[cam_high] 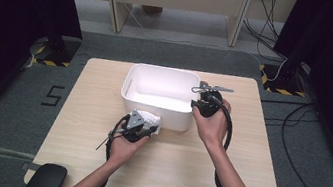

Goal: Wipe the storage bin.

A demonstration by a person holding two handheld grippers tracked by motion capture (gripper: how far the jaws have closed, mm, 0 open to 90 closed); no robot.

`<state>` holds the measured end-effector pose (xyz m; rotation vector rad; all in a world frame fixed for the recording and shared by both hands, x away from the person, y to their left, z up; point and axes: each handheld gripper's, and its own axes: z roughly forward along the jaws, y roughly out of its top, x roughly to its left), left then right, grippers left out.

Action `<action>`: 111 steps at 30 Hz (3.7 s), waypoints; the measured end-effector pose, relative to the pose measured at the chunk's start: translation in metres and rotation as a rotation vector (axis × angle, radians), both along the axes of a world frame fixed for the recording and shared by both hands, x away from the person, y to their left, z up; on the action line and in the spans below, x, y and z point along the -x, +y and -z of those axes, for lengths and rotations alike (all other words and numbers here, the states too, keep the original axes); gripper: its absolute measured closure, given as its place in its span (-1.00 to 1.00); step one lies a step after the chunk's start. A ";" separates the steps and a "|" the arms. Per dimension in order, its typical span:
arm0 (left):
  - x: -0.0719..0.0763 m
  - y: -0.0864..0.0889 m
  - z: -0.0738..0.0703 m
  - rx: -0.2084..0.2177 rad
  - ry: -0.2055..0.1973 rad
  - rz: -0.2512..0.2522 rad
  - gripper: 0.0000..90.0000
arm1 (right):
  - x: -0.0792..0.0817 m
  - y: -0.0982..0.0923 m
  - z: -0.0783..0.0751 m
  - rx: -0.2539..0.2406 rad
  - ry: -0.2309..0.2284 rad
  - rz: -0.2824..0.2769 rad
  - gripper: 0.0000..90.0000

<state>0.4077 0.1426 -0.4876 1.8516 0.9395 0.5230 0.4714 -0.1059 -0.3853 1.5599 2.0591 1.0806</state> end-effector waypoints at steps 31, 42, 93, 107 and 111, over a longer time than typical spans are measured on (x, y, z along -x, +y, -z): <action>0.001 -0.013 -0.006 0.014 -0.010 0.022 0.66 | 0.000 -0.001 0.000 -0.006 0.001 -0.001 0.66; 0.002 -0.013 -0.021 0.037 -0.042 0.025 0.66 | -0.001 -0.001 0.000 -0.002 -0.001 -0.003 0.65; 0.005 -0.022 -0.036 0.050 -0.081 0.047 0.66 | 0.000 -0.001 0.000 -0.005 -0.001 -0.002 0.65; 0.003 -0.024 -0.025 0.042 -0.060 0.048 0.66 | 0.000 -0.001 0.001 -0.008 -0.002 -0.002 0.65; 0.002 -0.025 -0.021 0.039 -0.055 0.049 0.66 | 0.000 -0.001 0.001 -0.008 -0.002 -0.002 0.65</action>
